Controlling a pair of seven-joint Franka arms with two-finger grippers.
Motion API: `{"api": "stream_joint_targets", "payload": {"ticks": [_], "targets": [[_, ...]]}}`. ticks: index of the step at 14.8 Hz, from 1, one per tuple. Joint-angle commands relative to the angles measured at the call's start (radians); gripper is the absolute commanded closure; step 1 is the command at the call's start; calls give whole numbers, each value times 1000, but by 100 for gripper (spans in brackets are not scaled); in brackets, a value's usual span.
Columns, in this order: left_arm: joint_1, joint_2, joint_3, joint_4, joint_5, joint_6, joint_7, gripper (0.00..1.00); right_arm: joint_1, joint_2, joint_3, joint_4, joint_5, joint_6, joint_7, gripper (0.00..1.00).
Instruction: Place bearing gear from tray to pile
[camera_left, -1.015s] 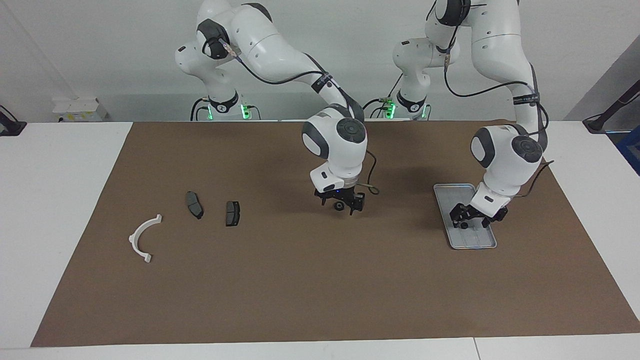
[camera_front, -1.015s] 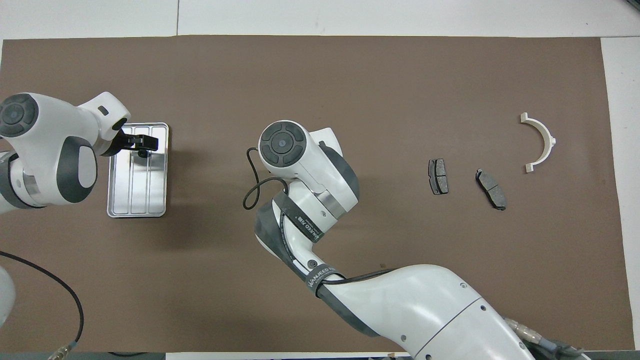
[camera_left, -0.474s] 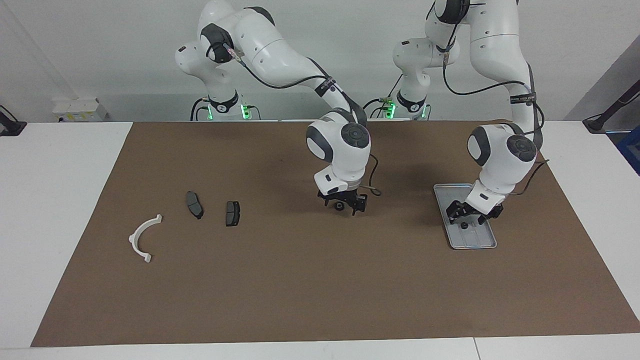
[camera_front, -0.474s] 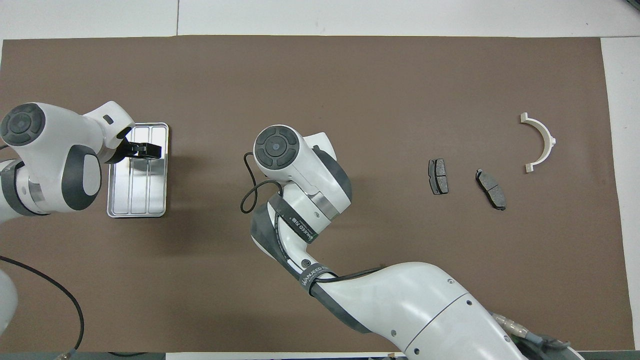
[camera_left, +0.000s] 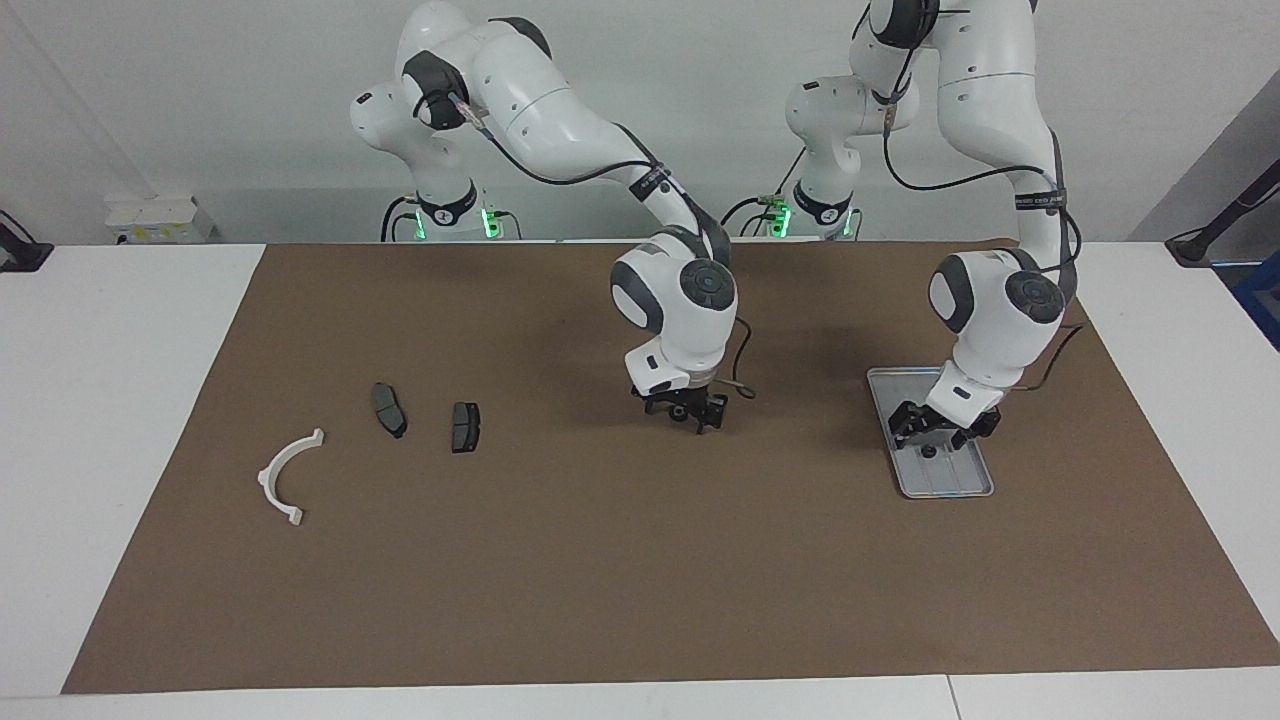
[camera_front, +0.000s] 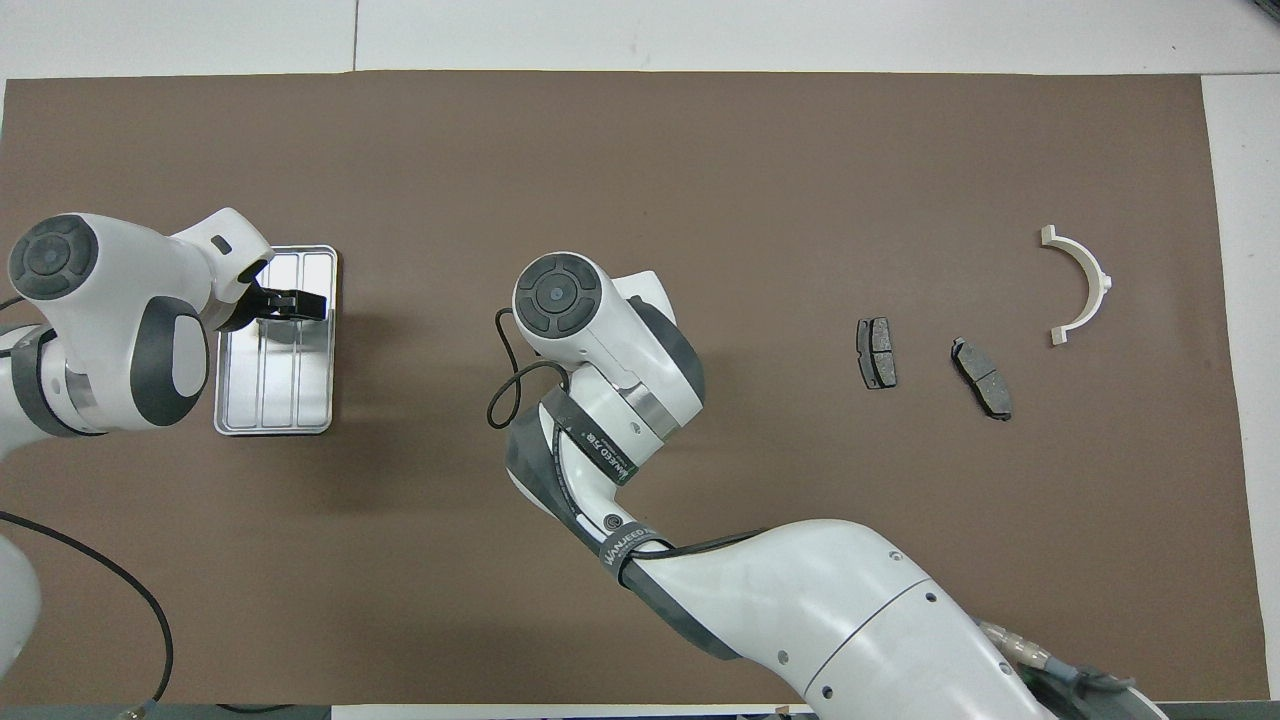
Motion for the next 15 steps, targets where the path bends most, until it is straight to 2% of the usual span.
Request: {"api": "stream_joint_targets", "payload": {"ticks": [1, 2, 5, 7, 9, 11, 12, 14, 15], "targets": [[1, -32, 6, -39, 4, 24, 17, 0, -5, -15, 4, -8, 59, -13, 25, 14], [2, -32, 6, -39, 4, 23, 17, 3, -5, -15, 3, -7, 73, -14, 31, 19], [4, -31, 6, -37, 4, 26, 20, 21, -2, -15, 4, -5, 76, -13, 52, 22], [4, -31, 6, -37, 4, 26, 20, 31, -2, -14, 4, -8, 76, -13, 52, 30], [4, -31, 6, -36, 4, 26, 25, 49, -2, -14, 4, -14, 74, -5, 52, 39], [4, -28, 6, -25, 7, 26, 25, 66, -2, -14, 4, -15, 73, 1, 52, 54], [4, -25, 6, -20, 7, 26, 25, 74, -5, -14, 4, -15, 73, 1, 52, 66], [1, -20, 6, 1, 7, 23, 25, 94, -7, -14, 4, -15, 73, 1, 51, 94], [1, -19, 6, 24, 7, 8, 25, 99, -7, -14, 4, -15, 73, 3, 49, 100]]}}
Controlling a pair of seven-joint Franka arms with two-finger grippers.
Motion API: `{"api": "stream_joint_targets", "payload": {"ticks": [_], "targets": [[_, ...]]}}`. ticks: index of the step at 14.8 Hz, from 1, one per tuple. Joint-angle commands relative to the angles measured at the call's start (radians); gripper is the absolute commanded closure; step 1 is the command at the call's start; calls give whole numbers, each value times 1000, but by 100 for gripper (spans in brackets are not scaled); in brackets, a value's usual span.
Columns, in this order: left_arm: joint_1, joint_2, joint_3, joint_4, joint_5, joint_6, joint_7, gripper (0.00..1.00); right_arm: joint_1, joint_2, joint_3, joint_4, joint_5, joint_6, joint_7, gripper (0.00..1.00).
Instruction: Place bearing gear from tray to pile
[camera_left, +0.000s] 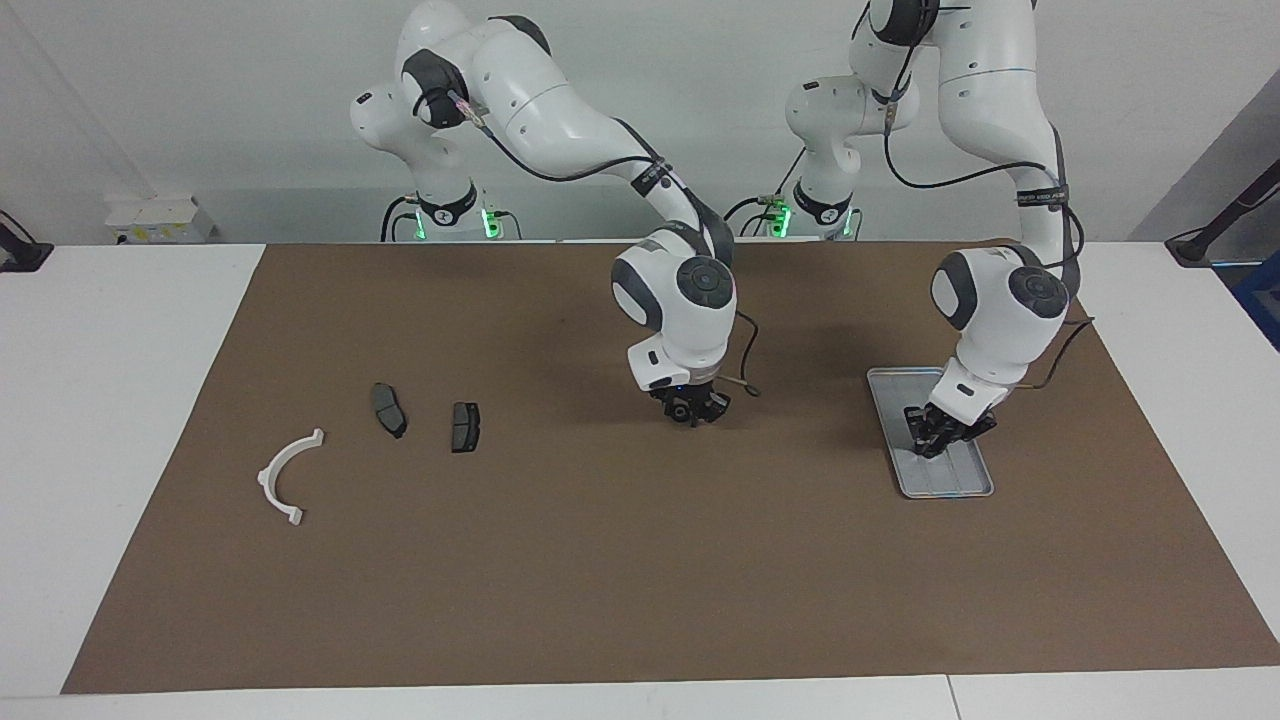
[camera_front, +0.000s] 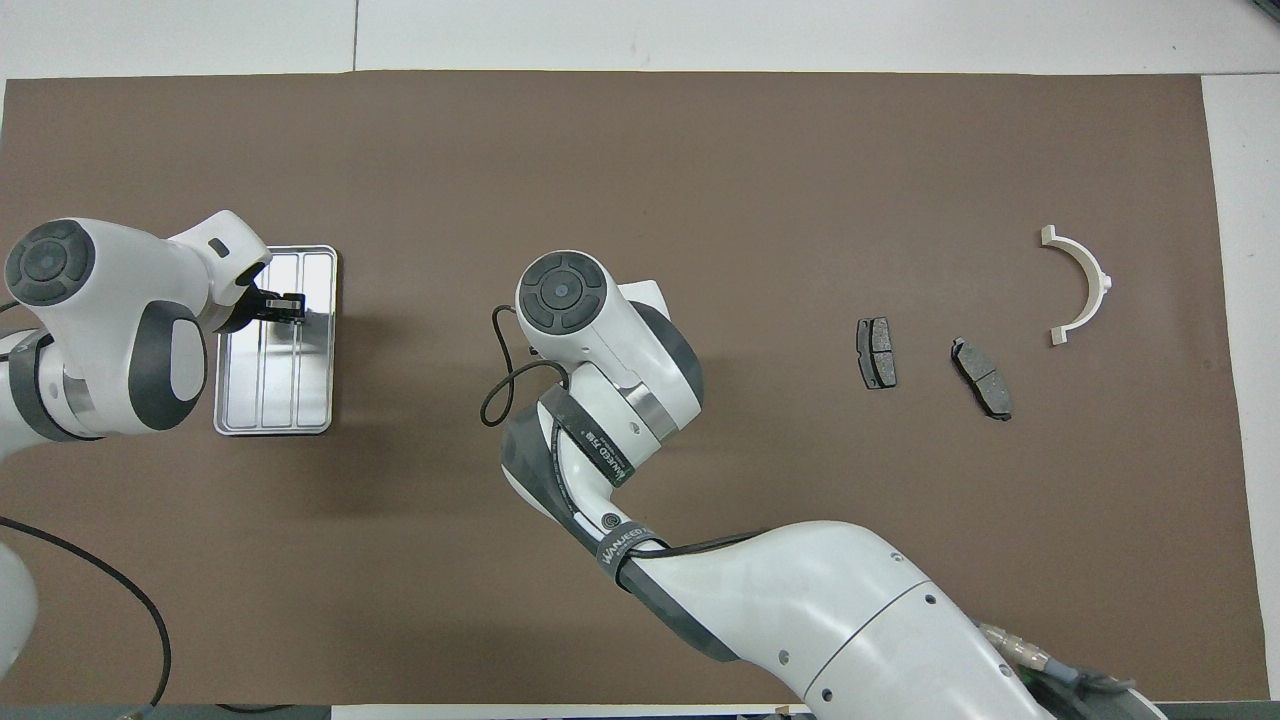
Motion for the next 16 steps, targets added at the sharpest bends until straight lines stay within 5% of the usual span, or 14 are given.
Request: {"api": "stream_joint_targets", "payload": {"ticks": [1, 5, 10, 16], "targets": [[4, -6, 2, 66, 6, -50, 15, 100, -9, -6, 2, -21, 15, -2, 13, 100], [15, 25, 2, 362, -1, -394, 23, 100, -41, -26, 1, 16, 10, -74, 4, 100], [-17, 10, -9, 467, -20, -555, -59, 100, -292, -144, 1, 114, 4, -348, -430, 100], [-405, -10, -4, 441, 46, -548, -625, 100, -607, -162, -2, 48, -4, -280, -1071, 100]]}}
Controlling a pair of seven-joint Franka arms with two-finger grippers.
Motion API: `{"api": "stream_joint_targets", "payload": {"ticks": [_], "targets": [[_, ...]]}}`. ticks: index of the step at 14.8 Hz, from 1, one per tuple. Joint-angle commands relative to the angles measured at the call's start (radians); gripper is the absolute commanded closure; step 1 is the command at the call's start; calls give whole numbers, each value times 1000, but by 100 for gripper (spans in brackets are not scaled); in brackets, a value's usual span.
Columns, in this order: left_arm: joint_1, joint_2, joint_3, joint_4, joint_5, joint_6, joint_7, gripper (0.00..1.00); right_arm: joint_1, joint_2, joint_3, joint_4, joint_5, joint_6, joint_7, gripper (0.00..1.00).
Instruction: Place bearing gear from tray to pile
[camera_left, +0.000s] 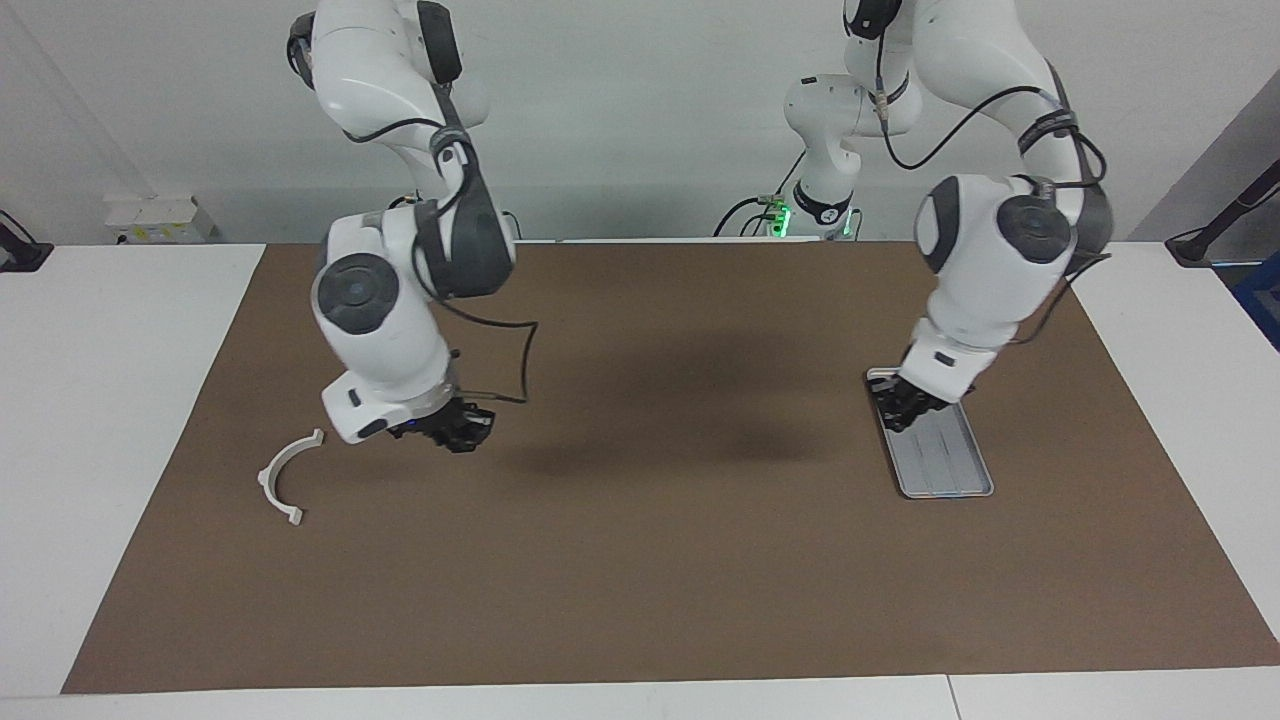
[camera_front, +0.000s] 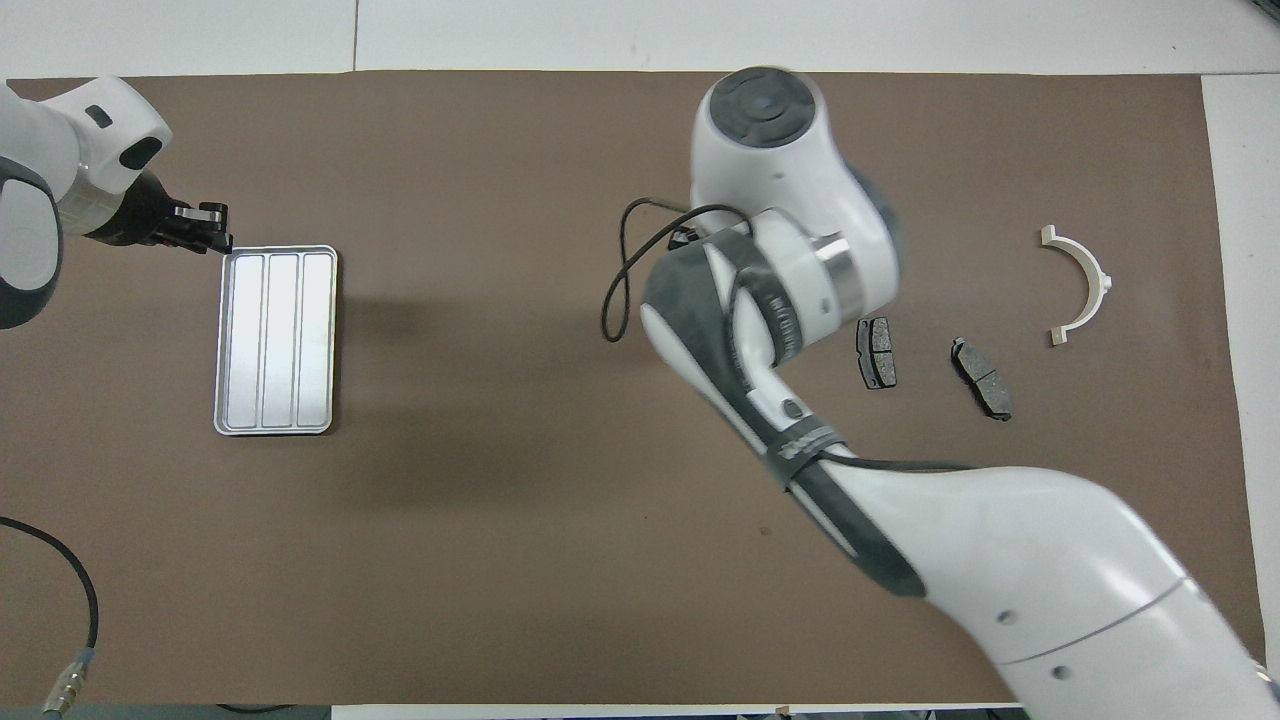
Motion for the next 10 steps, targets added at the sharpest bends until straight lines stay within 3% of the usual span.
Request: {"api": "stream_joint_targets", "payload": {"ticks": [1, 5, 10], "targets": [[-158, -11, 17, -21, 24, 17, -200, 100, -91, 3, 18, -94, 0, 117, -191, 100], [-299, 5, 19, -114, 26, 153, -381, 100, -129, 25, 17, -218, -2, 323, -279, 100], [-343, 71, 20, -185, 33, 297, -429, 100, -139, 72, 18, -254, -2, 452, -296, 100]]}}
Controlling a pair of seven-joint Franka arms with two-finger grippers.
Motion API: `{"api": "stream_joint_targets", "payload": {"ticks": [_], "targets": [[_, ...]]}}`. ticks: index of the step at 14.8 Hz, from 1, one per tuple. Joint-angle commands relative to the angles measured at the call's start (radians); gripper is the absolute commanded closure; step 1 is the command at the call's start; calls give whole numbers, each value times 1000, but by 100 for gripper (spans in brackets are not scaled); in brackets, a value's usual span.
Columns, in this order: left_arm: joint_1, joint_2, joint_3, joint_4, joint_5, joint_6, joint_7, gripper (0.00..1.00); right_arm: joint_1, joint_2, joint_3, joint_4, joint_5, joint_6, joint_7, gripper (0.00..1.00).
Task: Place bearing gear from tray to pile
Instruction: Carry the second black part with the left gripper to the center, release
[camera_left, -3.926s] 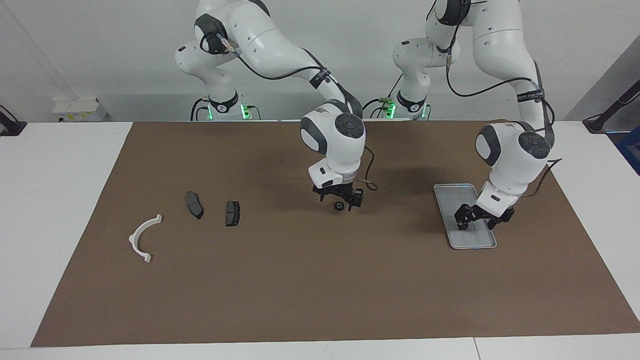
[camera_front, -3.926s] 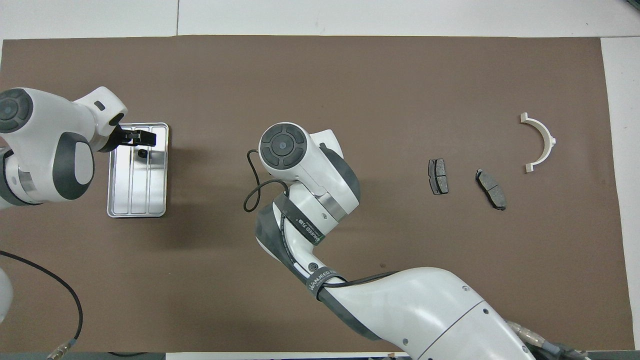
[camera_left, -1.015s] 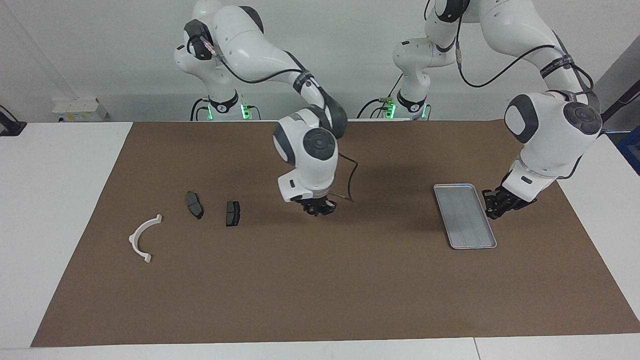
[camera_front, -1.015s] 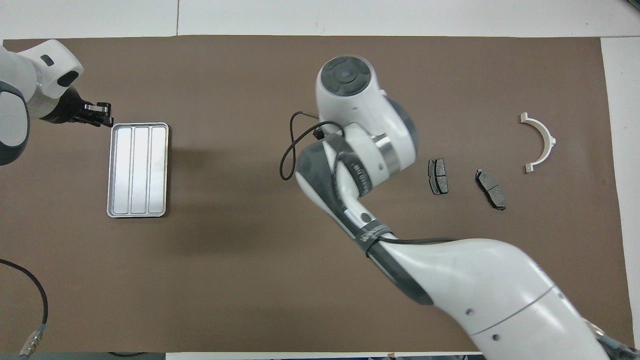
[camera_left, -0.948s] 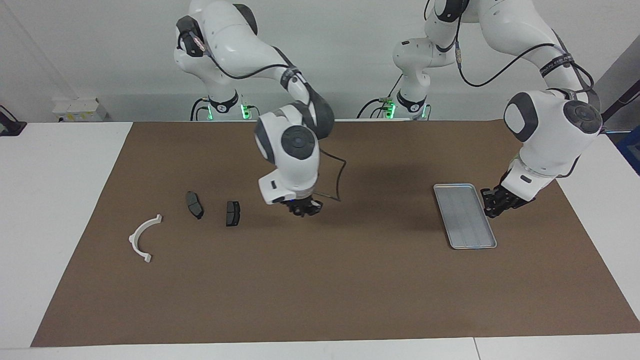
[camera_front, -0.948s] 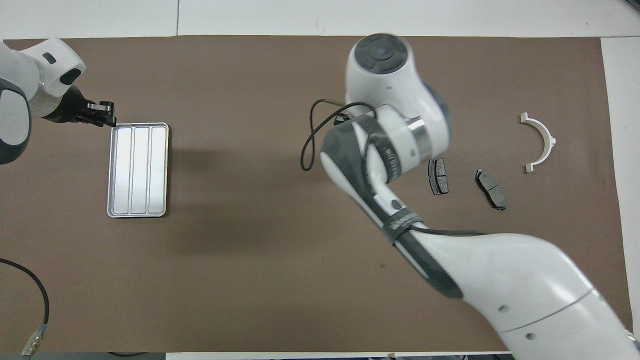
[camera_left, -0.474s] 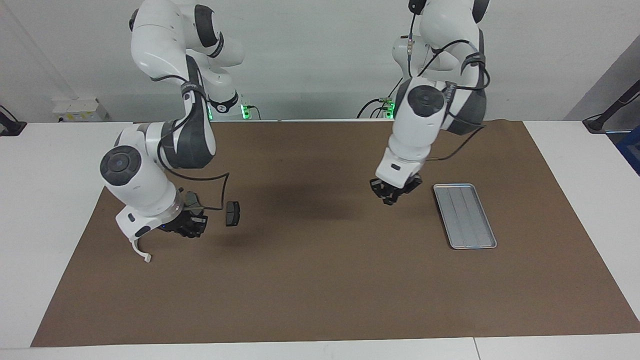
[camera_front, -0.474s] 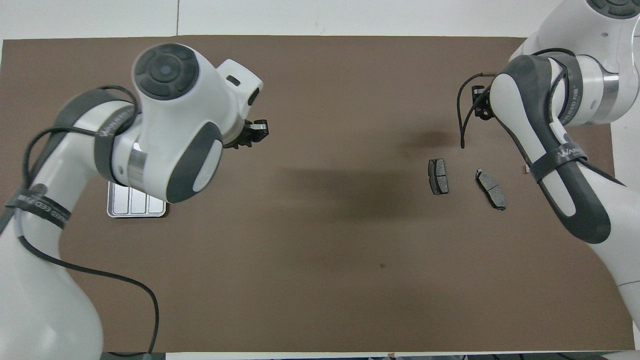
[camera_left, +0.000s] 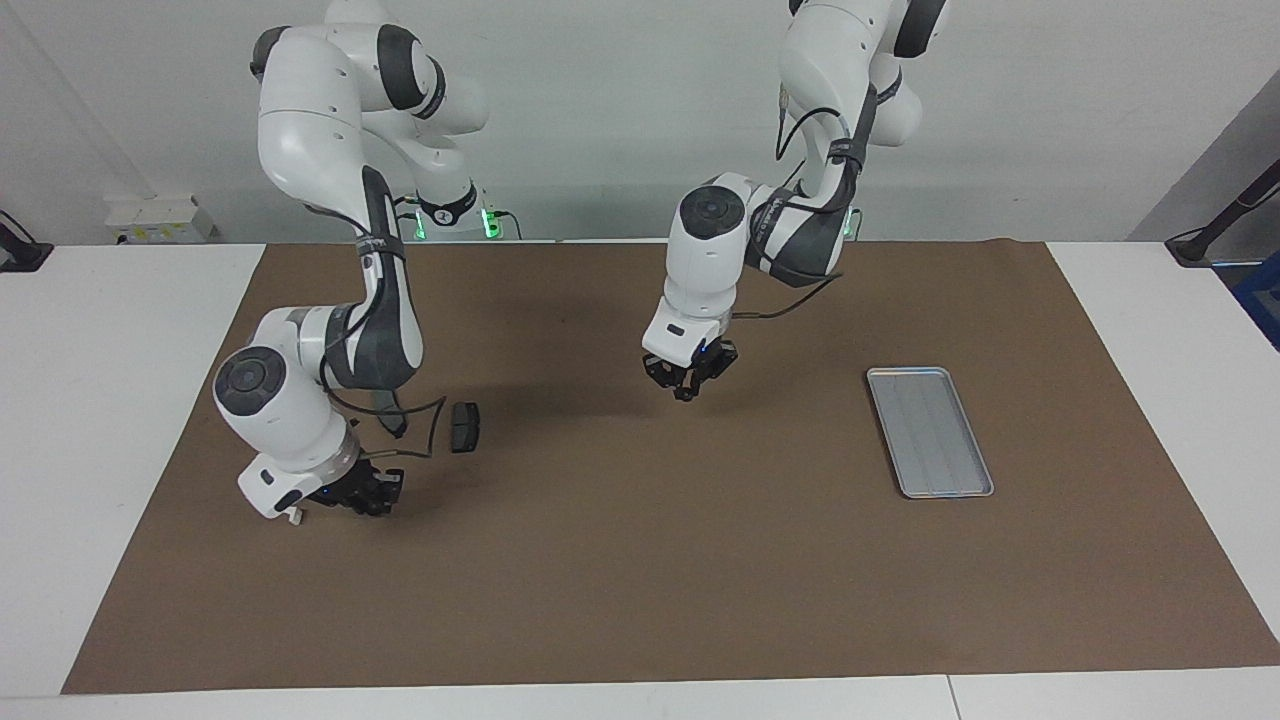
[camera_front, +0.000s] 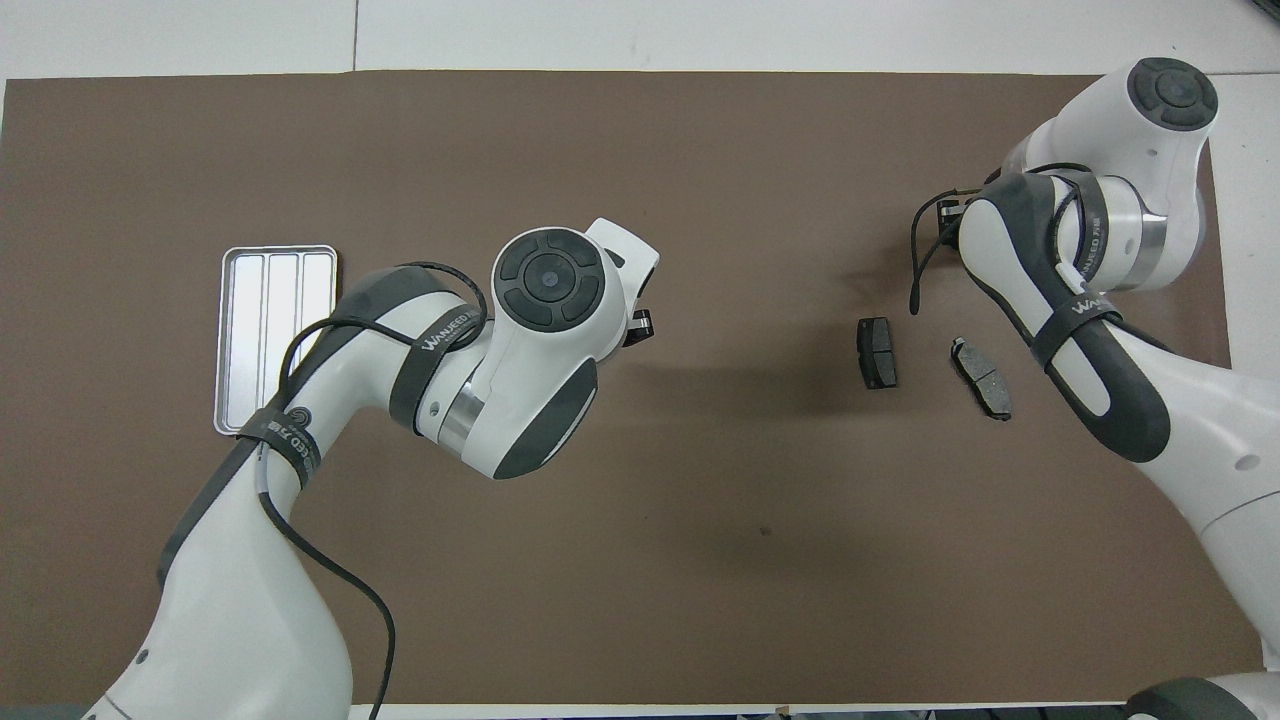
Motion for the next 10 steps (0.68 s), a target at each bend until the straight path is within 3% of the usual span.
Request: {"api": "stream_joint_targets", "payload": {"ticks": [1, 5, 6, 7, 10], "targets": [[-18, 20, 18, -40, 35, 82, -24, 100, -13, 4, 13, -24, 0, 55, -25, 100], [-35, 48, 19, -70, 46, 141, -36, 100, -4, 4, 13, -31, 1, 55, -22, 100], [-37, 49, 19, -84, 55, 156, -37, 100, -4, 2, 13, -29, 1, 48, -17, 78], [-37, 49, 19, -104, 58, 188, -39, 100, -2, 1, 13, -29, 3, 46, -13, 1], [-37, 49, 21, -127, 60, 221, -45, 100, 11, -31, 10, -20, 0, -9, -11, 0]]}}
